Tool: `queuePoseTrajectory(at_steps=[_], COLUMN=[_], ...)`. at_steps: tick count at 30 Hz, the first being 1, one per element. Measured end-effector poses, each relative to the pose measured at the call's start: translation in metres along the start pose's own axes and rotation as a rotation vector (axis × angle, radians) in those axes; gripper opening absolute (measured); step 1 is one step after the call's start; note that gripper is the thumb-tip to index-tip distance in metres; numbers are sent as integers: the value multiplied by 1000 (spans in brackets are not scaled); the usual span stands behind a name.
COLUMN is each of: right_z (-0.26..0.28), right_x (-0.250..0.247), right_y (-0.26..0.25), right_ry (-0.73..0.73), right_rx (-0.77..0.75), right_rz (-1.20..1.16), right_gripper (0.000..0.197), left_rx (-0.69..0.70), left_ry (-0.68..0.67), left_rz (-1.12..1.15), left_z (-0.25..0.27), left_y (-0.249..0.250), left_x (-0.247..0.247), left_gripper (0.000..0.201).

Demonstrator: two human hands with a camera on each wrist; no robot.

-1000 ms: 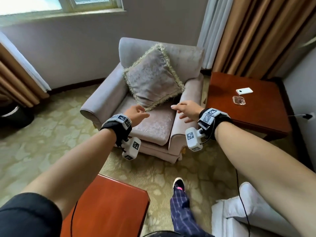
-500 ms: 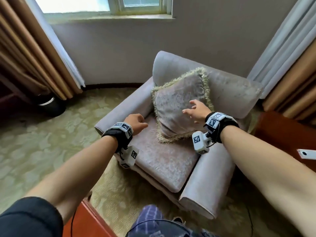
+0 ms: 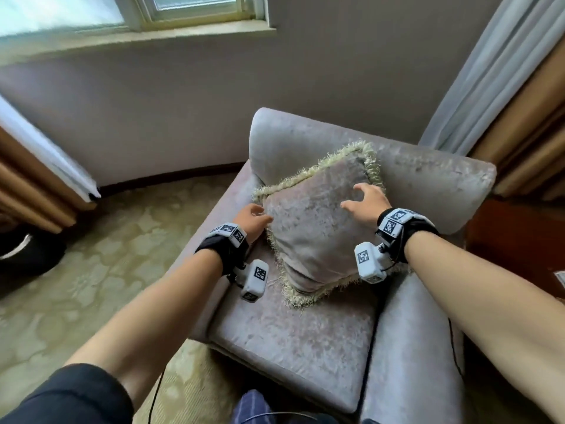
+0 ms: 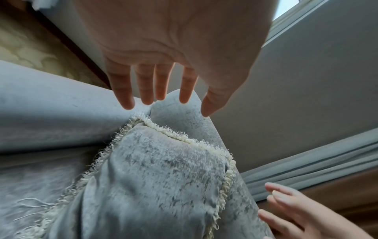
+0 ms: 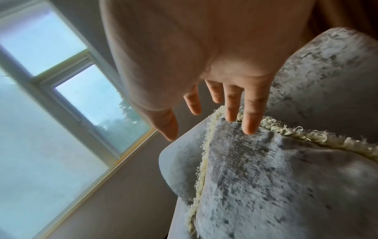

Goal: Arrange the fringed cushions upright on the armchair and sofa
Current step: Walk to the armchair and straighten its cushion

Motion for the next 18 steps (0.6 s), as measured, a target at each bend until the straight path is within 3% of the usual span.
queuePoseTrajectory(at_steps=[6,13,16,18], right_z=[-74,-185,-218,-235], right_x=[13,4,22,41], right_y=[-23,-33,-9,13], right_ry=[35,265,238,141], right_rx=[104,132,192,236], right_rz=[25,48,57,134], right_gripper=[66,69,77,84], left_rx=[-38,-108,-191,-229], left_ry=[-50,-97,-108,-126], left_rz=[63,81,117,111], left_z=[-114,-230,-269,-293], left_y=[6,-15,-26,-36], left_x=[-11,23,47,67], left_gripper=[45,49,51,46])
Point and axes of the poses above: each hand's wrist, its own z-axis away from the middle knuckle, its own x-axis out of the palm, y = z × x, the point moved 6 cm from there along -z, towards the middle knuckle, and after that the axes turned 1 degree about y, right-handed, at the moved point
